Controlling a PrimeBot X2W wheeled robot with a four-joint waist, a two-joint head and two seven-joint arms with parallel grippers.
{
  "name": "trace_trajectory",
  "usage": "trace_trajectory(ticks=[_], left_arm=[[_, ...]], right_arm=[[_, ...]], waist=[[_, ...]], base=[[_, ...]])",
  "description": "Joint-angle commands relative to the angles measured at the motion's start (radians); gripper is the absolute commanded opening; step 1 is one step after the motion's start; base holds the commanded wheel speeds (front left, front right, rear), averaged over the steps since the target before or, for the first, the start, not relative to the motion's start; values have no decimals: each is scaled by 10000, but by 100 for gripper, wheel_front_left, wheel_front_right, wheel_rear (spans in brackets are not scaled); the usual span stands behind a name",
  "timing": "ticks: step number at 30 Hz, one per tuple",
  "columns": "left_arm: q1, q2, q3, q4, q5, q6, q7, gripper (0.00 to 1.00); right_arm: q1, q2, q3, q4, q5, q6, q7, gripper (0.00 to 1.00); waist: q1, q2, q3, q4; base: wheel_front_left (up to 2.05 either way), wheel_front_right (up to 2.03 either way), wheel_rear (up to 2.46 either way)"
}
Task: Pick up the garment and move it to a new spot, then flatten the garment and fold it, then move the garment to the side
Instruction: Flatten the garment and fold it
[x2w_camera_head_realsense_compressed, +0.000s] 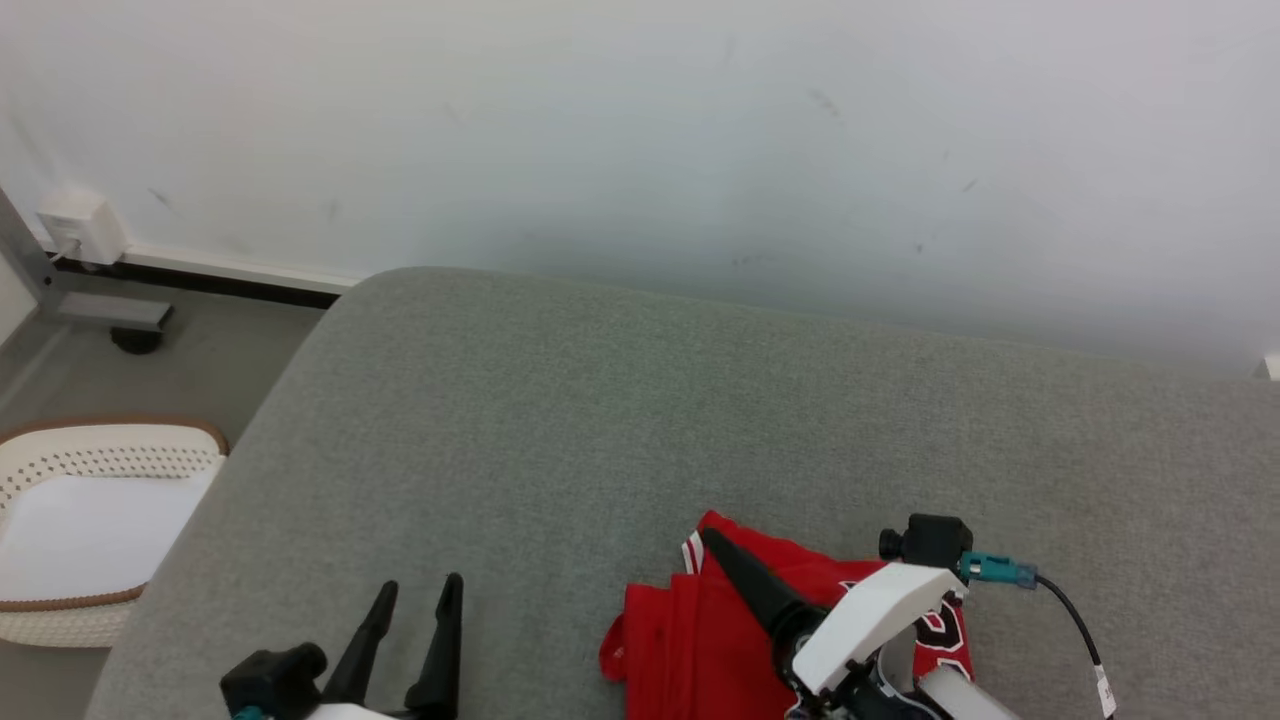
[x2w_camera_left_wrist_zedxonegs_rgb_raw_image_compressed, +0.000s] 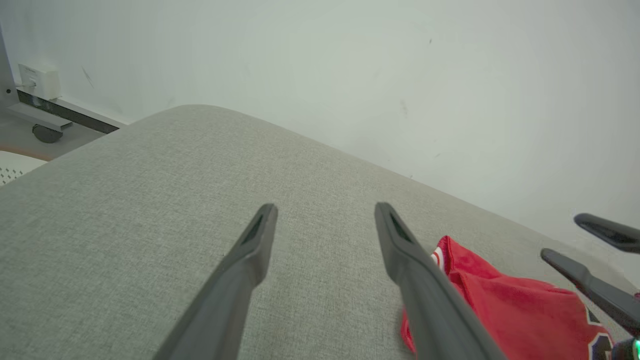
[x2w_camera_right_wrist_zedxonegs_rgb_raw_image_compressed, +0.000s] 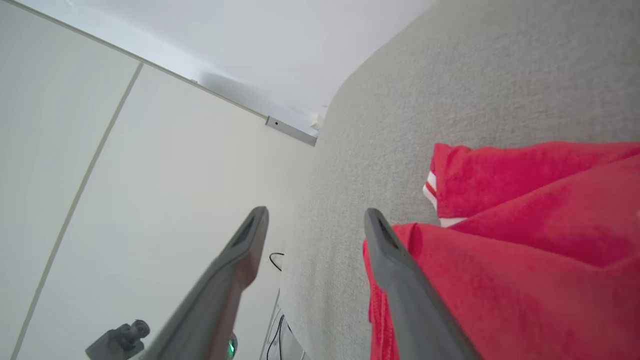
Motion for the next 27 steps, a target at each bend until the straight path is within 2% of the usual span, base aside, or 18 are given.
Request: trace_trajectory(ticks=[1,4,8,16,20,24,27], left_arm=[[97,3,41,3,-41,-36,-12,100],[130,-2,148,-47,-20,-24,-12,100],[209,-34,308,-211,43,1,-11,100],[344,-166,845,-697,324,53,-11,100],[340,-167,1178,-971,753,137,-7,100],[367,-226,1561,-1377,1193,176,-4,100],[475,-309,1873,-1639,1407,163,-4,100]], right_arm=[[-190,-55,-111,-178,41,5,-128,100],[-256,-423,-397,-925,-85,4,-466,100],[-174,-1372,-774,-2085,-625,4,-1121,100],[218,-3613,-1517,-2883,-3245,4,-2738,100],[689,-4009,-2374,-2732,-4693,4,-3133,100],[1418,-3776,-3555,-2632,-6194,4,-3268,100],[2163,-3309,-4720,-2627,-7307,4,-3273,100]], waist=[[0,0,-7,-136],[0,0,-21,-363],[0,0,-57,-704],[0,0,-92,-1447],[0,0,-106,-1796],[0,0,-118,-2078],[0,0,-116,-2248]], base=[[0,0,0],[0,0,0],[0,0,0],[0,0,0],[0,0,0],[0,0,0],[0,0,0]])
